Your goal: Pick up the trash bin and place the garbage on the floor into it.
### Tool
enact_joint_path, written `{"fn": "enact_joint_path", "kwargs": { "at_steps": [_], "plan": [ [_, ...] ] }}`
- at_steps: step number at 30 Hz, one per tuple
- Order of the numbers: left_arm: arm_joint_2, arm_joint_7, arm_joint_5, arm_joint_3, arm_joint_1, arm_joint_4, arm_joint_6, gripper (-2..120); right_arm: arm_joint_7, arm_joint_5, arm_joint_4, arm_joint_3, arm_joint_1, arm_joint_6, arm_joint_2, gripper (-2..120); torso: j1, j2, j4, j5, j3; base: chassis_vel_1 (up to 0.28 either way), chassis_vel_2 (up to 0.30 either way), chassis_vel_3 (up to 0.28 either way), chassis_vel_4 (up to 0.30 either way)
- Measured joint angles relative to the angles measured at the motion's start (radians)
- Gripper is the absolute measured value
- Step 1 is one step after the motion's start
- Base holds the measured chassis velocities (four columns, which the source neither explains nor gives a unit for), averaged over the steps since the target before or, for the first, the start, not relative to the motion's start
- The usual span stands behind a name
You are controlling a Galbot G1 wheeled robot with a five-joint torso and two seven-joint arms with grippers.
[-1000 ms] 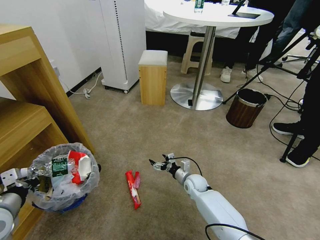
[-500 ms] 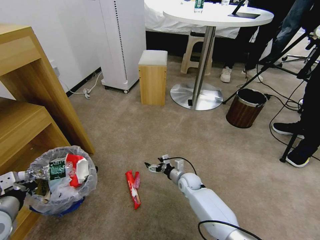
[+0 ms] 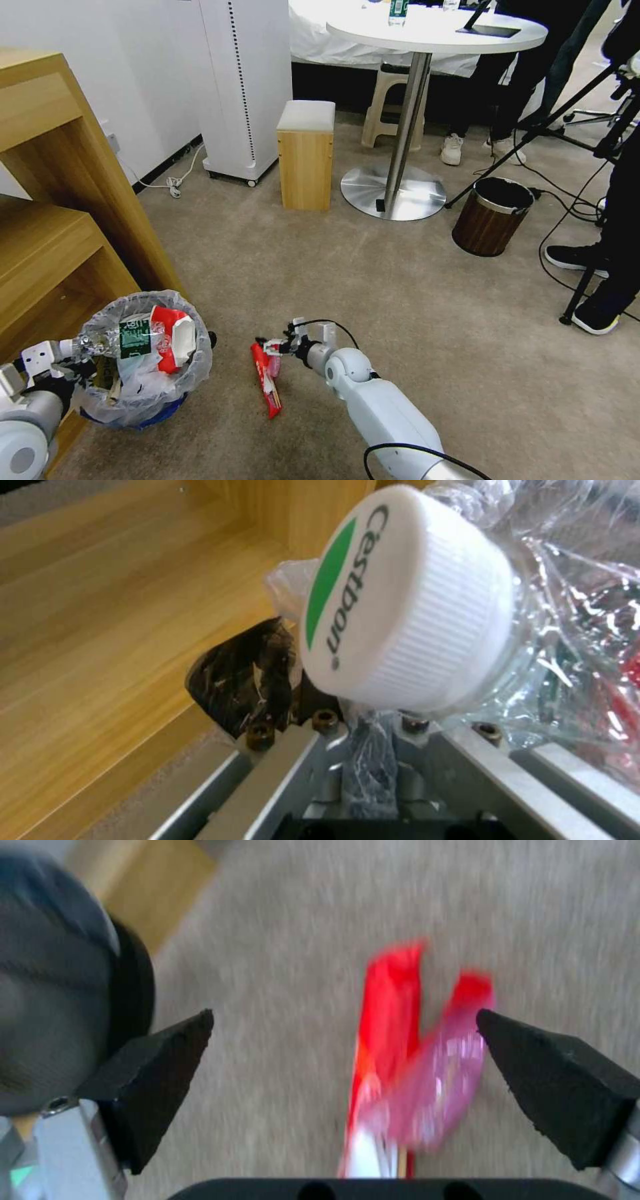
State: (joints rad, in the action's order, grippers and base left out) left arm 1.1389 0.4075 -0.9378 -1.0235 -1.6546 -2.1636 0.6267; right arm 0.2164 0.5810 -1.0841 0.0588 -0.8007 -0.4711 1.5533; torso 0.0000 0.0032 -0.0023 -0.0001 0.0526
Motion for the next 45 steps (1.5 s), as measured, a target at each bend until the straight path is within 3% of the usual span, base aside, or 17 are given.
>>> {"fn": "enact_joint_path", "kwargs": {
  "at_steps": [6,12,21,35,38,42,45],
  "plan": [
    [0.004,-0.002,0.01,0.006,-0.002,-0.006,-0.006,1,-0.03,-0.023,0.022,0.003,-0.005,-0.081,-0.006,100,0.0,0.0,-0.0002,0.0,0.0,0.0,0.0,0.0,0.0],
    [0.007,-0.003,0.024,0.018,-0.001,-0.015,-0.007,1,0.001,-0.074,0.112,-0.019,0.034,-0.07,0.05,100,0.0,0.0,0.0003,0.0002,0.0,0.0,0.0,0.0,0.0],
    [0.014,-0.003,0.035,0.025,0.0,-0.032,-0.008,1,0.044,-0.141,0.217,-0.034,0.07,-0.039,0.056,99,0.0,0.0,-0.0001,0.0001,0.0,0.0,0.0,0.0,0.0],
    [0.027,-0.005,0.058,0.054,0.008,-0.032,-0.014,1,0.076,-0.177,0.29,-0.031,0.092,0.063,0.055,52,0.0,0.0,-0.0001,0.0001,0.0,0.0,0.0,0.0,0.0],
    [0.026,-0.005,0.059,0.054,0.007,-0.037,-0.014,1,0.076,-0.18,0.284,-0.031,0.094,0.074,0.055,37,0.0,0.0,-0.0001,0.0001,0.0,0.0,0.0,0.0,0.0],
    [0.026,-0.005,0.059,0.052,0.003,-0.039,-0.014,1,0.074,-0.18,0.276,-0.033,0.096,0.079,0.055,29,0.0,0.0,-0.0001,0.0001,0.0,0.0,0.0,0.0,0.0],
    [0.029,-0.006,0.062,0.051,-0.003,-0.044,-0.016,1,0.066,-0.186,0.271,-0.034,0.099,0.085,0.055,13,0.0,0.0,0.0,0.0,0.0,0.0,0.0,0.0,0.0]
  ]
}}
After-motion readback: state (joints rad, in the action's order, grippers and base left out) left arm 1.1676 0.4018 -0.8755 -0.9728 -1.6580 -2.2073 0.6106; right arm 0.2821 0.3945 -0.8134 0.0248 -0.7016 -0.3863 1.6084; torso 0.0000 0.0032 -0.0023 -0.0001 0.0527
